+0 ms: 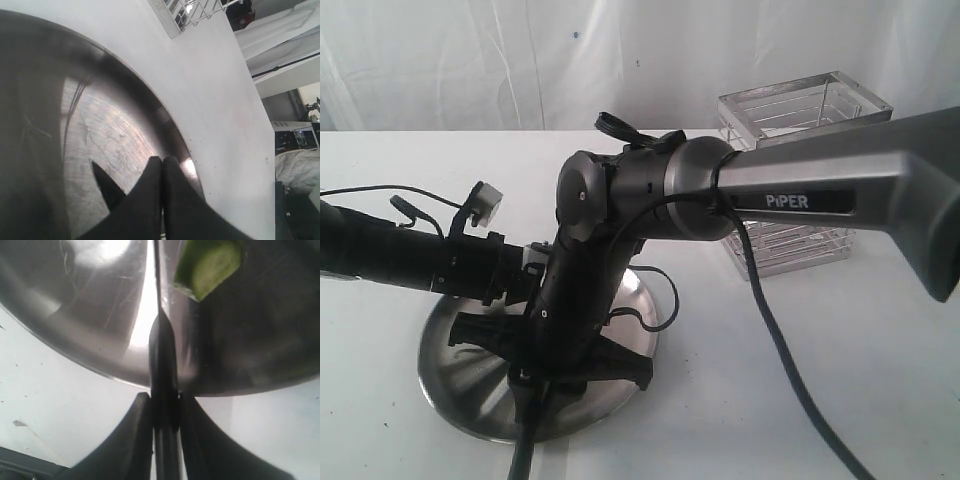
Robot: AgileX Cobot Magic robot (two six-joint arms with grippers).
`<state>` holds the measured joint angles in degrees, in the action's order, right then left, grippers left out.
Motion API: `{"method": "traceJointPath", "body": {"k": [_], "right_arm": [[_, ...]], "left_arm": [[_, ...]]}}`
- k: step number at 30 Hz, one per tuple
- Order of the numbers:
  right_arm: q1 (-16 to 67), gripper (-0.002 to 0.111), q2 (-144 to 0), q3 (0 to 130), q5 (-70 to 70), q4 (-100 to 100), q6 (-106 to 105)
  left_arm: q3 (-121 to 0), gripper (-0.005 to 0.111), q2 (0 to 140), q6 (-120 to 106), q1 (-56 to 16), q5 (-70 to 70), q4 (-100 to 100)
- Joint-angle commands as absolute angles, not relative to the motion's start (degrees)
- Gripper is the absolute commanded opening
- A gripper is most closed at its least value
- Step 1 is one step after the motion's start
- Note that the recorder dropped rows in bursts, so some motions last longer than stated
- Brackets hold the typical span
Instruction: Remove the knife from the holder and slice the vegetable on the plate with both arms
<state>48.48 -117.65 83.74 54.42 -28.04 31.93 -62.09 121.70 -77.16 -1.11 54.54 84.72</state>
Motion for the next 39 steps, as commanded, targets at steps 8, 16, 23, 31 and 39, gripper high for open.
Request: {"method": "traceJointPath", "body": {"k": [8,16,23,31,39], "right_arm": [[48.0,0.000,-117.5,83.9,54.0,-28.0,31.3],[48.0,0.000,-117.5,83.9,54.4,-28.8,31.2],[48.0,0.000,-117.5,83.9,57.8,-29.3,31.1],[48.0,0.000,-117.0,83.9,61.0,-32.9,28.3],[50.7,0.000,-120.6,83.9,59.7,-33.2,27.5]], "left_arm": [[-62.2,0.000,121.6,-76.0,-1.4,50.4,82.4],[-62.5,0.000,121.6,-66.9,-1.4,43.1,73.2],[-63.5,0.000,121.6,-57.0,-1.4,41.5,63.7],[-63.5,0.000,121.6,-53.0,-1.4,41.9,59.8],[-63.5,0.000,121.6,-46.0,-1.4,44.7,55.4]]}}
